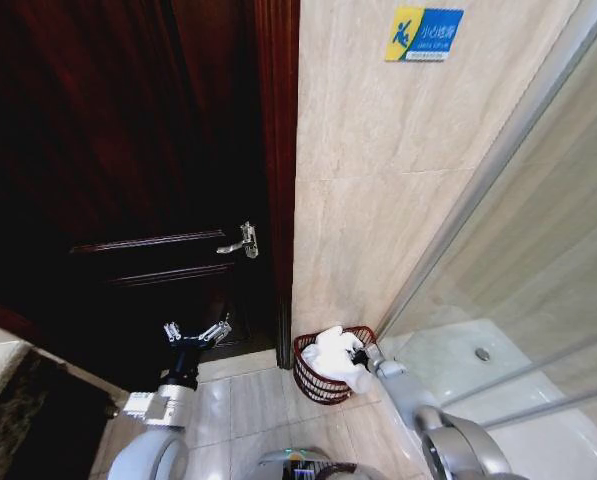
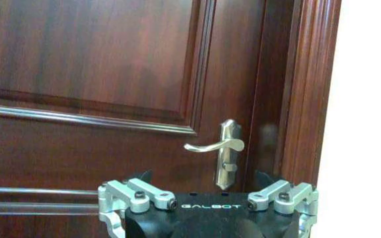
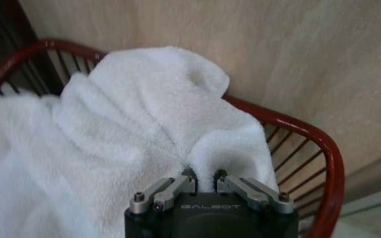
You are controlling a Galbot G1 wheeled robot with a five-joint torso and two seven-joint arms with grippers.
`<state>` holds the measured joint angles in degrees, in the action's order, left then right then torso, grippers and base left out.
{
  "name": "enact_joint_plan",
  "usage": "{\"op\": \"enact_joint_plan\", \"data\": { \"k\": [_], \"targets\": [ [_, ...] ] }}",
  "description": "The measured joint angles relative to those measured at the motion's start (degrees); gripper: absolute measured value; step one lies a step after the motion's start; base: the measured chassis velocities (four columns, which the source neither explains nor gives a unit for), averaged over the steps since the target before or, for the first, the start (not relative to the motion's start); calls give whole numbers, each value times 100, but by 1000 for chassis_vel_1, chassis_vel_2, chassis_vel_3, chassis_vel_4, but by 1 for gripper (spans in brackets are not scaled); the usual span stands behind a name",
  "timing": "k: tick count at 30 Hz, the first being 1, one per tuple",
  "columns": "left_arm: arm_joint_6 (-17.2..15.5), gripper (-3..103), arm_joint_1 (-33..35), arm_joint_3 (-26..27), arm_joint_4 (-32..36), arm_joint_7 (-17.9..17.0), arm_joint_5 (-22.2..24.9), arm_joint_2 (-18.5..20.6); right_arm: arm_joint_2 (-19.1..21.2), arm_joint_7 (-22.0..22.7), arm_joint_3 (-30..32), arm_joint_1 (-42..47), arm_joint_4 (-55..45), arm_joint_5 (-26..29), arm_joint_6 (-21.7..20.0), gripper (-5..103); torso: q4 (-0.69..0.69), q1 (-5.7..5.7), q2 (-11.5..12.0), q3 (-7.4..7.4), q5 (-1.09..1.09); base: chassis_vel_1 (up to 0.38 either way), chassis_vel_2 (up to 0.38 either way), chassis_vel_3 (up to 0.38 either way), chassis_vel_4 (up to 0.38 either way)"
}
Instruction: Discard the used towel into the hamper.
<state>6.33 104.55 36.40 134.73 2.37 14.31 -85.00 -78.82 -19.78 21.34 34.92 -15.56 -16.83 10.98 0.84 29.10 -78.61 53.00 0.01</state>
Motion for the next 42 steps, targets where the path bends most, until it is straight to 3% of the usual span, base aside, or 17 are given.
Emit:
{"op": "enact_joint_plan", "data": {
  "k": [2, 11, 13, 15, 17, 18, 21, 23, 26, 27, 33, 37, 38, 42],
  "targets": [
    [0, 100, 0, 0, 0, 0, 0, 0, 49, 142, 43, 4, 7, -494, 12, 13, 0, 0, 0, 0, 0, 0, 0, 0, 0],
    [0, 100, 0, 0, 0, 0, 0, 0, -5, 224, 12, -52, 91, -1171, 33, 13, -1, 0, 0, -1, -3, 0, 0, 0, 0],
    [0, 100, 0, 0, 0, 0, 0, 0, -99, 224, -39, 1, 35, -622, 61, 13, -2, 0, 0, 0, -3, 0, 0, 0, 0],
    [0, 100, 0, 0, 0, 0, 0, 0, -130, 225, -52, 17, 13, -418, 64, 9, -2, 0, 0, 0, -3, 0, 0, 0, 0],
    [0, 100, 0, 0, 0, 0, 0, 0, -236, 222, -125, 82, -108, 392, 113, 19, 0, 0, 0, 0, 0, 0, 0, 0, 0],
    [0, 100, 0, 0, 0, 0, 0, 0, -236, 222, -125, 82, -108, 392, 113, 19, 0, 0, 0, 0, 0, 0, 0, 0, 0],
    [0, 100, 0, 0, 0, 0, 0, 0, -277, 214, -142, 113, -150, 752, 115, 35, -1, 0, 0, 0, -3, 0, 0, 0, 0],
    [0, 100, 0, 0, 0, 0, 0, 0, -285, 223, -139, 115, -144, 819, 116, 35, -1, 0, 0, 0, -2, 0, 0, 0, 0],
    [0, 100, 0, 0, 0, 0, 0, 0, -282, 253, -122, 135, -142, 937, 176, 51, 0, 0, 0, 0, -2, 0, 0, 0, 0],
    [0, 100, 0, 0, 0, 0, 0, 0, -282, 253, -122, 135, -142, 937, 176, 51, 0, 0, 0, 0, -2, 0, 0, 0, 0],
    [0, 100, 0, -1, 0, 0, 0, 0, -256, 258, -94, 197, -166, 987, 294, 25, 0, 0, 0, 0, -1, 0, 0, 0, 0],
    [0, 100, 0, 0, 0, 0, 0, 0, -236, 246, -77, 236, -193, 985, 330, 22, 0, 0, 0, 0, -1, 0, 0, 0, 0],
    [0, 100, 0, 0, 0, 0, 0, 0, -233, 236, -71, 241, -182, 983, 334, 28, 0, 0, 0, 0, -1, 0, 0, 0, 0],
    [0, 100, 0, 0, 0, 0, 0, 0, -233, 147, -50, 268, -163, 978, 335, 18, 0, 0, -1, 0, -2, 0, 0, 0, 0]
  ]
}}
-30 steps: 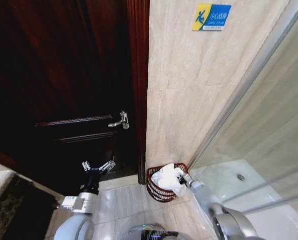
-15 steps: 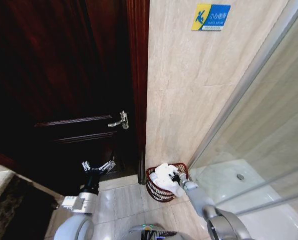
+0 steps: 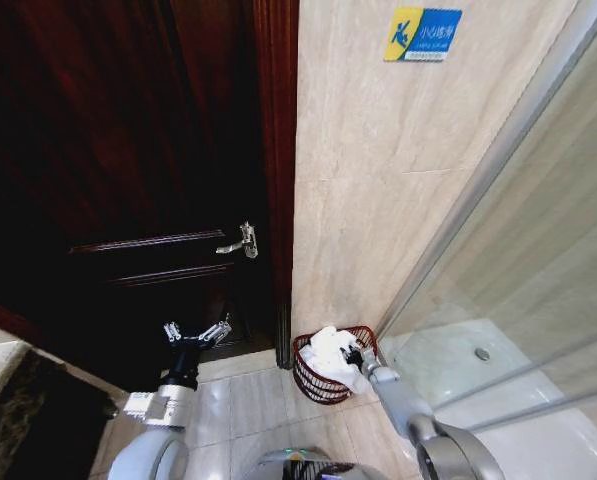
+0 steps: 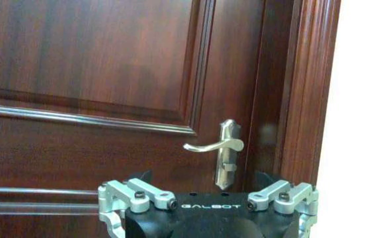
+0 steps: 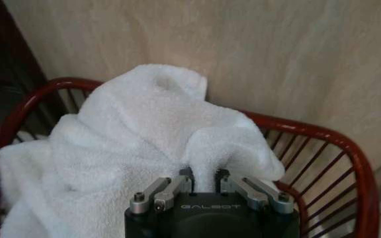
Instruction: Discard the used towel into the hamper.
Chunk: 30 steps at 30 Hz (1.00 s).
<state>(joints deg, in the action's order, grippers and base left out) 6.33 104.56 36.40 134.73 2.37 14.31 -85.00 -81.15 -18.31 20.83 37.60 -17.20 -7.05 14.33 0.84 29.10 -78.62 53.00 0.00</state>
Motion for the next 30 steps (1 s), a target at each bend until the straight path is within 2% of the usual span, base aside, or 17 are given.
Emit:
{"op": "enact_joint_plan", "data": {
  "k": [2, 11, 12, 13, 14, 15, 17, 30],
  "targets": [
    [0, 100, 0, 0, 0, 0, 0, 0, -7, -132, 23, 31, 15, -3, -2, 12, 0, 0, 0, 0, 0, 0, 0, 0, 0],
    [0, 100, 0, 0, 0, 0, 0, 0, 5, -178, 15, 55, 16, -97, -91, 11, 0, -2, -1, 0, 0, -19, 11, 12, -9],
    [0, 100, 0, 0, 0, 0, 0, 0, 16, -166, 12, 62, 19, -197, -101, 11, 0, -2, -1, 0, 0, -85, 82, 103, -83],
    [0, 100, 0, 0, 0, 0, 0, 0, 34, -117, 33, 92, 29, -553, -66, 11, 1, -3, -2, -1, 0, -118, 82, 103, -118],
    [0, 100, 0, 0, 0, 0, 0, 0, 34, -117, 33, 92, 29, -553, -66, 11, 1, -3, -2, -1, 0, -118, 82, 103, -118],
    [0, 100, 0, 0, 0, 0, 0, 0, 58, -85, 69, 146, 37, -949, -30, 11, 2, -2, -2, -1, 1, -110, 114, 103, -118],
    [0, 100, 0, 0, 0, 0, 0, 0, 55, -27, 96, 231, 78, -1151, -9, 11, -1, 5, 0, 2, 0, -100, 98, 89, -98],
    [0, 100, 0, 0, 0, 0, 0, 0, -74, 60, 108, 248, 157, -822, 45, 11, 0, -4, -1, -1, 1, -17, 10, 5, -6]
  ]
}}
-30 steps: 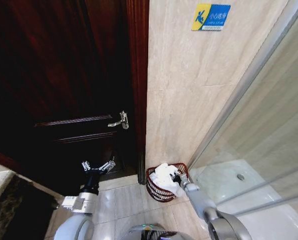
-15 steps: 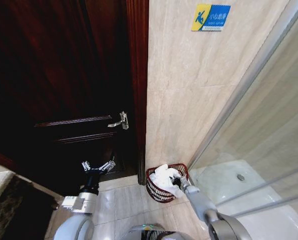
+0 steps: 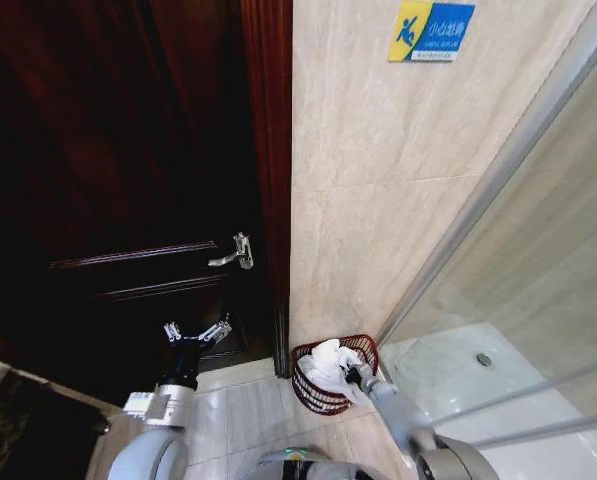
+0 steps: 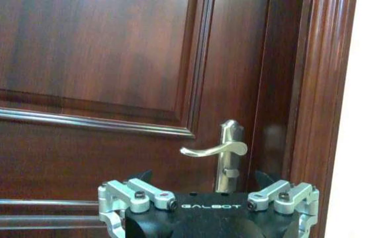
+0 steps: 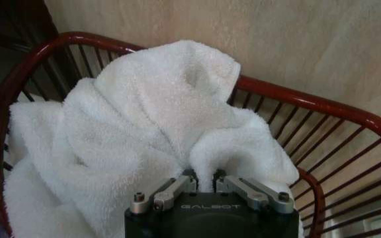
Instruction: Discard the used towel into the hamper.
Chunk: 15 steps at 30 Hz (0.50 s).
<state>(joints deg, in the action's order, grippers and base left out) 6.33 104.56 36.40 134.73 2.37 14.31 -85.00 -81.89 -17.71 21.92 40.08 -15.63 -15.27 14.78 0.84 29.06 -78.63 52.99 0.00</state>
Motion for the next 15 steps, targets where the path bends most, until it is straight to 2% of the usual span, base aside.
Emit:
{"op": "enact_joint_plan", "data": {
  "k": [8, 15],
  "targets": [
    [0, 100, 0, 0, 0, 0, 0, 0, 19, 10, -7, 5, -40, 35, -30, 11, 2, -62, 135, -70, 0, 0, 0, 0, 0],
    [0, 100, 0, 0, 0, 0, 0, 0, 27, -38, -57, -44, -68, 12, -132, 11, 1, -190, 407, -219, -1, 0, 0, 0, 0]
  ]
}}
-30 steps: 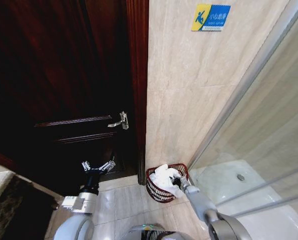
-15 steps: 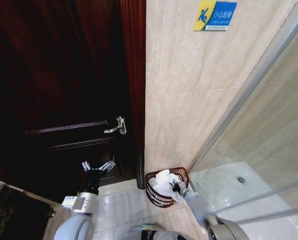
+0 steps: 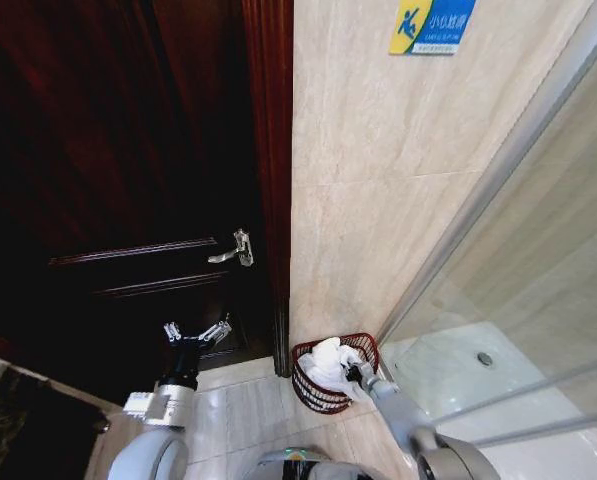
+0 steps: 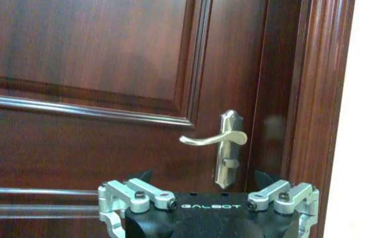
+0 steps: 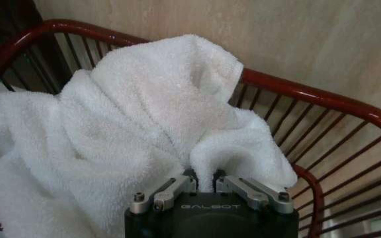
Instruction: Discard the used towel into the hamper.
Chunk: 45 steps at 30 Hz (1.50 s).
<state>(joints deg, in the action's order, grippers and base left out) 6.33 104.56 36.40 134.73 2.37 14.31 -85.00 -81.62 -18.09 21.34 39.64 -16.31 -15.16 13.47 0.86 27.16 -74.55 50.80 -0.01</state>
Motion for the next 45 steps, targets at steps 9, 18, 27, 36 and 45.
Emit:
{"op": "enact_joint_plan", "data": {
  "k": [9, 18, 27, 36, 45],
  "targets": [
    [0, 100, 0, 0, 0, 0, 0, -1, -104, -5, 2, -343, 311, -1003, -311, 11, 1, -143, 317, -172, 1, 0, 0, 0, 0],
    [0, 100, 0, 0, 0, 0, 0, 0, -99, 52, -97, -503, 505, -1418, -458, 11, 0, -264, 588, -321, 0, 0, 0, 0, 0],
    [0, 100, 0, 0, 0, 0, 0, 0, -148, 183, -74, -531, 577, -1390, -468, 11, 0, -409, 898, -486, 0, 0, 0, 0, 0],
    [0, 100, 0, 0, 0, 0, 0, 0, -104, 212, -38, -569, 584, -1328, -565, 11, 2, -524, 1148, -625, -2, 0, 0, 0, 0],
    [0, 100, 0, 0, 0, 0, 0, 0, -38, 172, -76, -571, 366, -494, -593, 11, 0, -635, 1404, -762, 5, 0, 0, 0, 0]
  ]
}}
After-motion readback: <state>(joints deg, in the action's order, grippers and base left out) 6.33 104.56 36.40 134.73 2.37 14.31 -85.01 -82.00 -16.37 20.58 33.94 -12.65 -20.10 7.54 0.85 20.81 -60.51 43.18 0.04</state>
